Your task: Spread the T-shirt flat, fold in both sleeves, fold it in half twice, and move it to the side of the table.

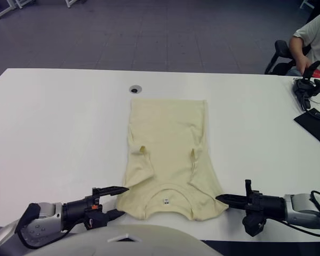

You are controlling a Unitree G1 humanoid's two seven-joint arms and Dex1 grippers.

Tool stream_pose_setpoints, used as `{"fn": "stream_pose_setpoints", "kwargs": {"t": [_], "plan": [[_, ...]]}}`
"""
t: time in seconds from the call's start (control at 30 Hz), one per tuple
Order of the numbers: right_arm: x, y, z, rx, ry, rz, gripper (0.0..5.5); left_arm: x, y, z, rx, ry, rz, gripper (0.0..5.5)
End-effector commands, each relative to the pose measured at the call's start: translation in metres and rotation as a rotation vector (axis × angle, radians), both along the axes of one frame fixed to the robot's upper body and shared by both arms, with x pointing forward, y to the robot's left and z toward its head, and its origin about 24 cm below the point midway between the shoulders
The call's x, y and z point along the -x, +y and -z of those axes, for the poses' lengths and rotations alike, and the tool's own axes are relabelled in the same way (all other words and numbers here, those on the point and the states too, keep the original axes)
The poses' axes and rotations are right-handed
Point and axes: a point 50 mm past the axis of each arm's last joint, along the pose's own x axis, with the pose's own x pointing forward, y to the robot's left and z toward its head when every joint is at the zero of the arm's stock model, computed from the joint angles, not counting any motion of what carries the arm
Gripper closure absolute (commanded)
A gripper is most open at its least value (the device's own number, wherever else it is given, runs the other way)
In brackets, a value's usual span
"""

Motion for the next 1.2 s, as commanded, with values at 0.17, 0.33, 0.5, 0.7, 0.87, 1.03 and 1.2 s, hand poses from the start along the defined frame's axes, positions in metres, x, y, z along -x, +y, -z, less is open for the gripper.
{"fn": "stream_pose_setpoints", "kwargs": {"t": [0.17,0.33,0.5,0.7,0.87,1.03,1.2], "plan": [[0.003,-0.002,0.008,0.031,0.027,0.011,5.50,-0.004,0.019,0.016,-0.160,0.051,-0.048,3.65],[0.001,-0.001,0.011,0.031,0.018,0.015,5.50,-0.003,0.019,0.018,-0.160,0.062,-0.045,4.51],[-0.002,0.001,0.011,-0.004,0.010,0.024,5.50,-0.002,0.019,0.018,-0.160,0.069,-0.046,5.35],[-0.012,0.012,0.011,-0.113,0.041,0.074,5.50,0.001,0.017,0.013,-0.127,0.123,-0.049,5.49],[-0.007,0.033,-0.002,-0.223,0.372,0.301,5.50,-0.005,0.020,-0.015,-0.037,0.188,-0.105,5.49],[-0.007,0.048,-0.032,-0.258,0.708,0.345,5.50,0.008,0.039,-0.045,-0.054,0.331,-0.135,5.49],[0.000,0.062,-0.062,-0.329,0.899,0.269,5.50,0.019,0.062,-0.066,-0.109,0.365,-0.184,5.49]]}}
